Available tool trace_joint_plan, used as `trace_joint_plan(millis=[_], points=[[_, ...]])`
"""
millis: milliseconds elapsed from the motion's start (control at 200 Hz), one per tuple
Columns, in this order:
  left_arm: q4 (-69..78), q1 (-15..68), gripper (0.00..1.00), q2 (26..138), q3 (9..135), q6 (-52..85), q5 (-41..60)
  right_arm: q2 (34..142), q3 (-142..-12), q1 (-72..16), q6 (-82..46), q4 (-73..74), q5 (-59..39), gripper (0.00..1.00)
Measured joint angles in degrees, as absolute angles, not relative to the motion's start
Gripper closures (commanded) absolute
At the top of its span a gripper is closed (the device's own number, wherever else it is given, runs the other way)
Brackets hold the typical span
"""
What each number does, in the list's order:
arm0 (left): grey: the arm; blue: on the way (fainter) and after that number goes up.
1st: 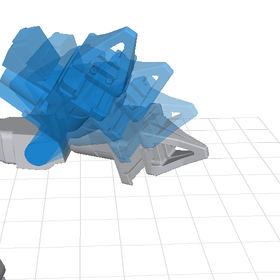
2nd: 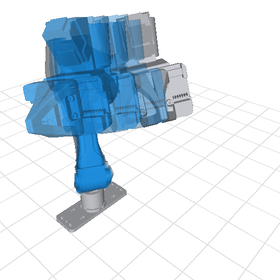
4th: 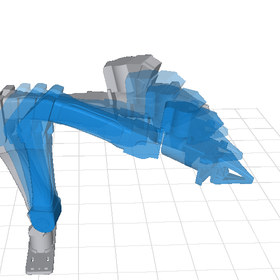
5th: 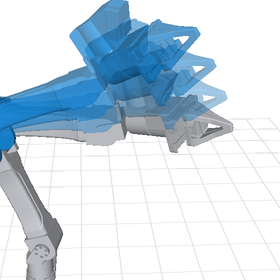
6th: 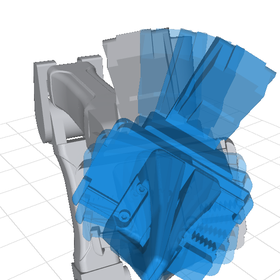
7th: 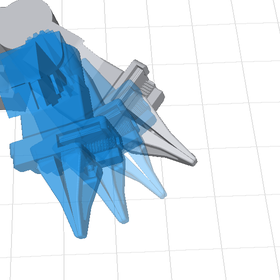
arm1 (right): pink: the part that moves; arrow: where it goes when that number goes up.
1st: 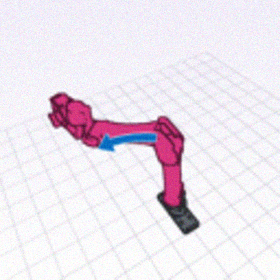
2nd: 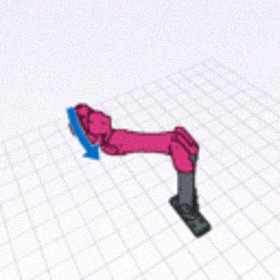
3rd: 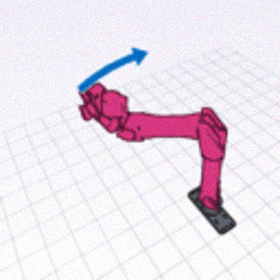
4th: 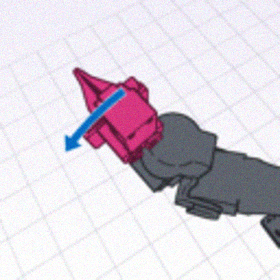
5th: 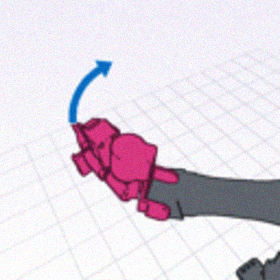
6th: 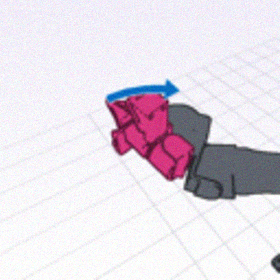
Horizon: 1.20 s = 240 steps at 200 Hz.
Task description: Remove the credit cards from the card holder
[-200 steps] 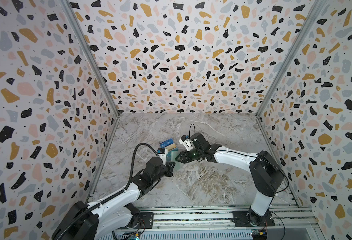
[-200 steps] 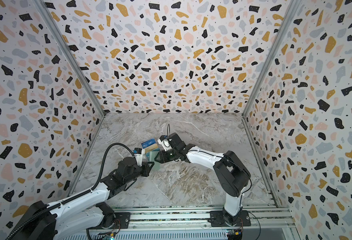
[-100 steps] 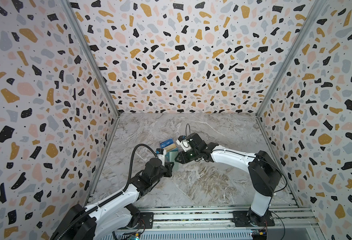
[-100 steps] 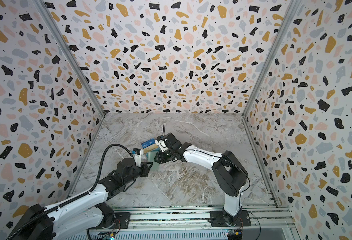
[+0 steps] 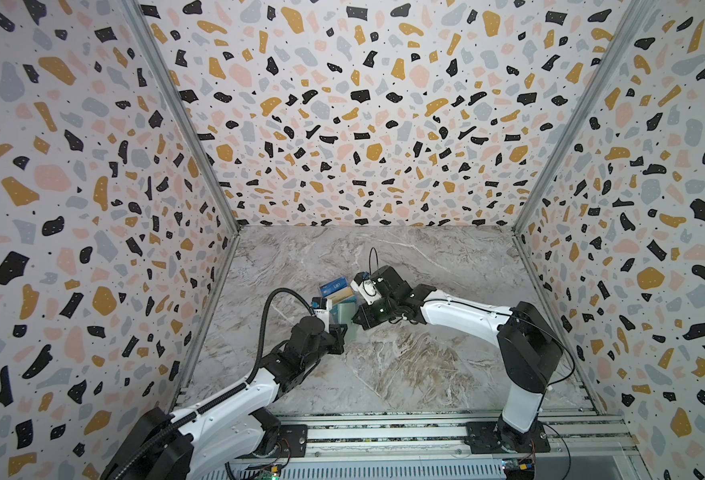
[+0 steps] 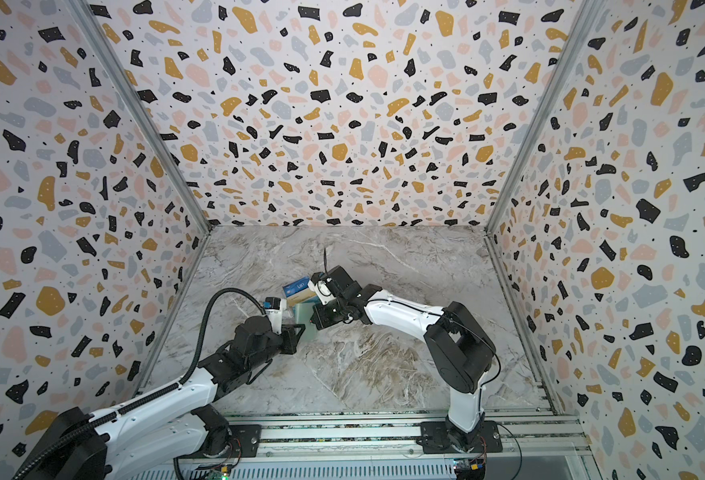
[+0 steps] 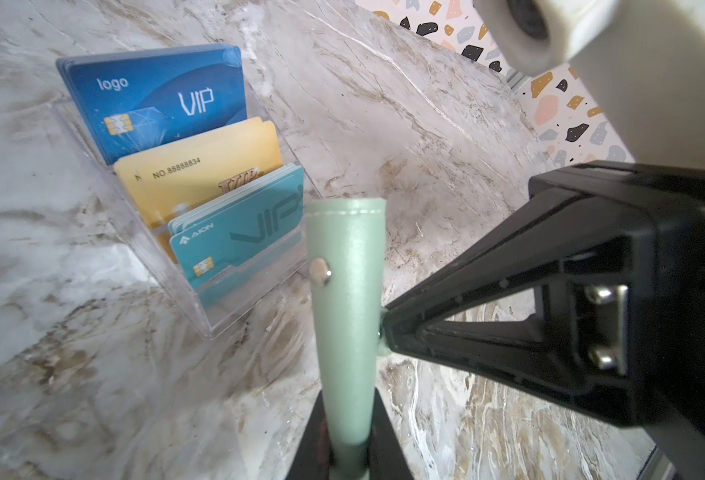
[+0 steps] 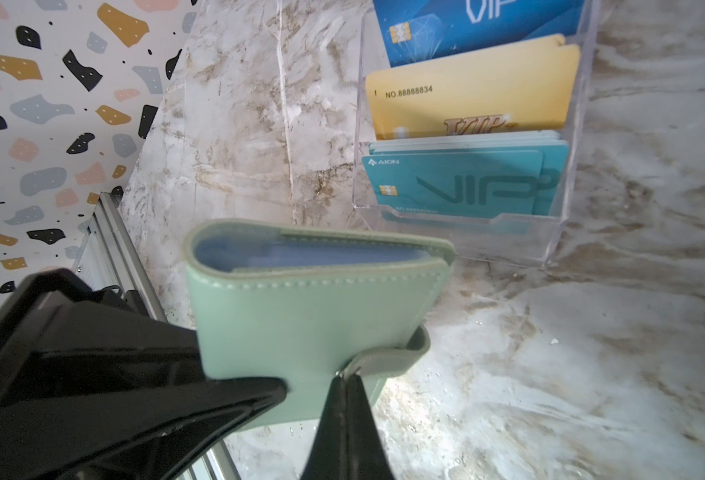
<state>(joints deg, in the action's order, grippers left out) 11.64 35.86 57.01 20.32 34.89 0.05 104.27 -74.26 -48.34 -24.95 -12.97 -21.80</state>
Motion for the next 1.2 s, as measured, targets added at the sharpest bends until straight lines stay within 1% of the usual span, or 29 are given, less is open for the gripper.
trace_joint_plan(millis=[370, 541, 686, 796, 921, 1061, 1201], points=[[11.9, 36.1, 1.00, 57.0, 20.3, 35.2, -0.8, 103.2, -72.7, -48.1, -24.7, -12.4, -20.4, 1.00], [12.9, 36.1, 1.00, 56.9, 20.3, 35.2, -2.2, 101.6, -69.2, -45.5, -24.8, -12.9, -17.1, 1.00], [14.0, 36.2, 1.00, 56.9, 20.3, 35.3, -1.8, 100.3, -66.7, -43.8, -24.8, -11.6, -17.2, 1.00], [14.4, 36.2, 1.00, 56.9, 20.4, 35.4, -1.2, 97.7, -63.7, -42.7, -25.3, -9.0, -19.0, 0.92], [15.9, 36.2, 1.00, 57.1, 21.1, 35.3, 0.1, 94.2, -59.5, -39.7, -25.9, -5.7, -21.5, 0.90], [19.1, 36.2, 1.00, 59.4, 23.5, 35.3, 2.4, 91.5, -55.5, -35.9, -26.9, -2.2, -23.9, 0.85], [23.0, 36.1, 1.00, 61.6, 25.6, 35.4, 5.1, 88.8, -51.4, -34.7, -27.9, 2.3, -26.2, 0.76]])
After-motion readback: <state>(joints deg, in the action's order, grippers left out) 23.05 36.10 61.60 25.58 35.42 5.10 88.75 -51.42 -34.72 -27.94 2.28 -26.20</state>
